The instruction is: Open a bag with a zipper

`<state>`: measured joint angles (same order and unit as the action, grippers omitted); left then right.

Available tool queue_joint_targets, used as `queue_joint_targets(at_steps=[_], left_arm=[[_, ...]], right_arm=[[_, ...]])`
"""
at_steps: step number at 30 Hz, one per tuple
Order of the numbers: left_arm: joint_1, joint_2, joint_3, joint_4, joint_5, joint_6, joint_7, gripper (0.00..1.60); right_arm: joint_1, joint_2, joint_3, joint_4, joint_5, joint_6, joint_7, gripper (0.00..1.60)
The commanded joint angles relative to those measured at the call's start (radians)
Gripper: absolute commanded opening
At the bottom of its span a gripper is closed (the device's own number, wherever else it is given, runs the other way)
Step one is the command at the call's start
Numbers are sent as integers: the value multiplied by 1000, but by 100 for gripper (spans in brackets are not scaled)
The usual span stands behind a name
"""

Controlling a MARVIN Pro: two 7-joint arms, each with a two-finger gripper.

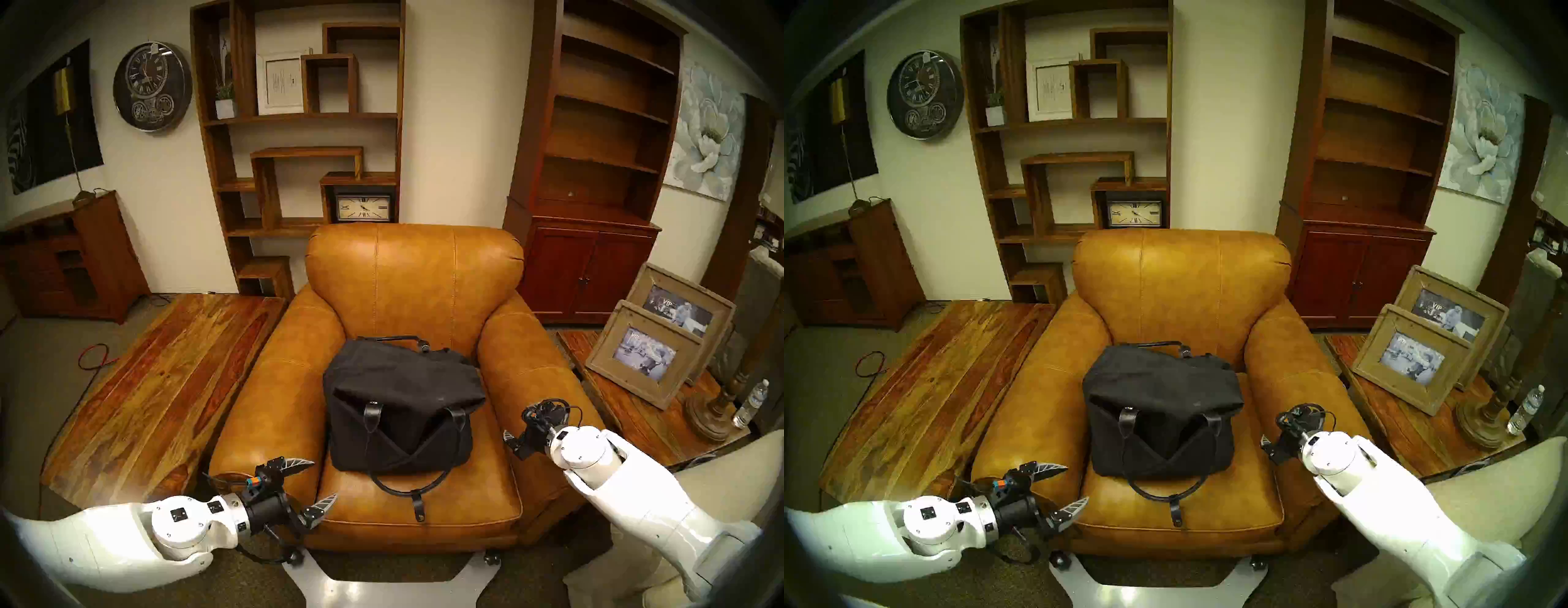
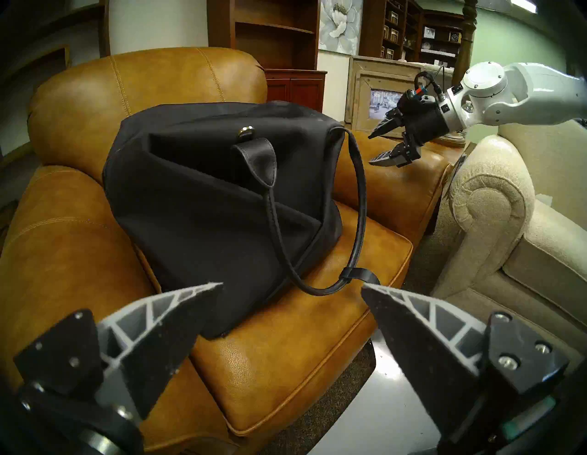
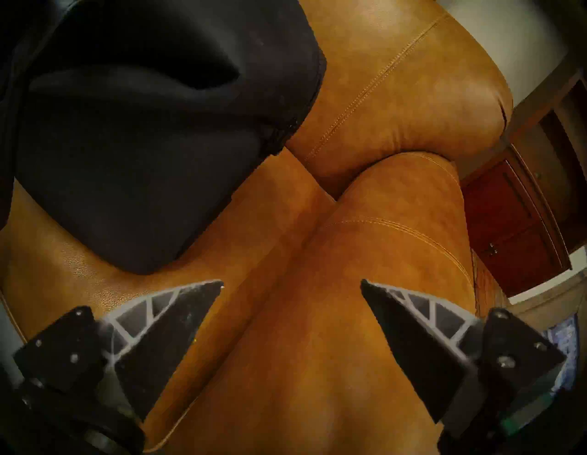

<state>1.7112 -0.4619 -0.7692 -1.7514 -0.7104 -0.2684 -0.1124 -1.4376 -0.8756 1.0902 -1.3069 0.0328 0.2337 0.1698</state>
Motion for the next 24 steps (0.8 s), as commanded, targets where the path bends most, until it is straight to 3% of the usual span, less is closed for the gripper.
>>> queue_joint_targets(at_steps=[1, 9, 24], left_arm=[[-1, 3, -2, -6, 4, -5, 0, 160], [-4, 3, 1, -5, 2, -3, 0, 160], [-7, 4, 5, -4, 1, -3, 1, 160]], right_arm=[[102, -54, 12, 65, -66, -64, 46, 160], [177, -74, 51, 171, -104, -115, 109, 160], [323, -157, 42, 337, -195, -161, 194, 160]])
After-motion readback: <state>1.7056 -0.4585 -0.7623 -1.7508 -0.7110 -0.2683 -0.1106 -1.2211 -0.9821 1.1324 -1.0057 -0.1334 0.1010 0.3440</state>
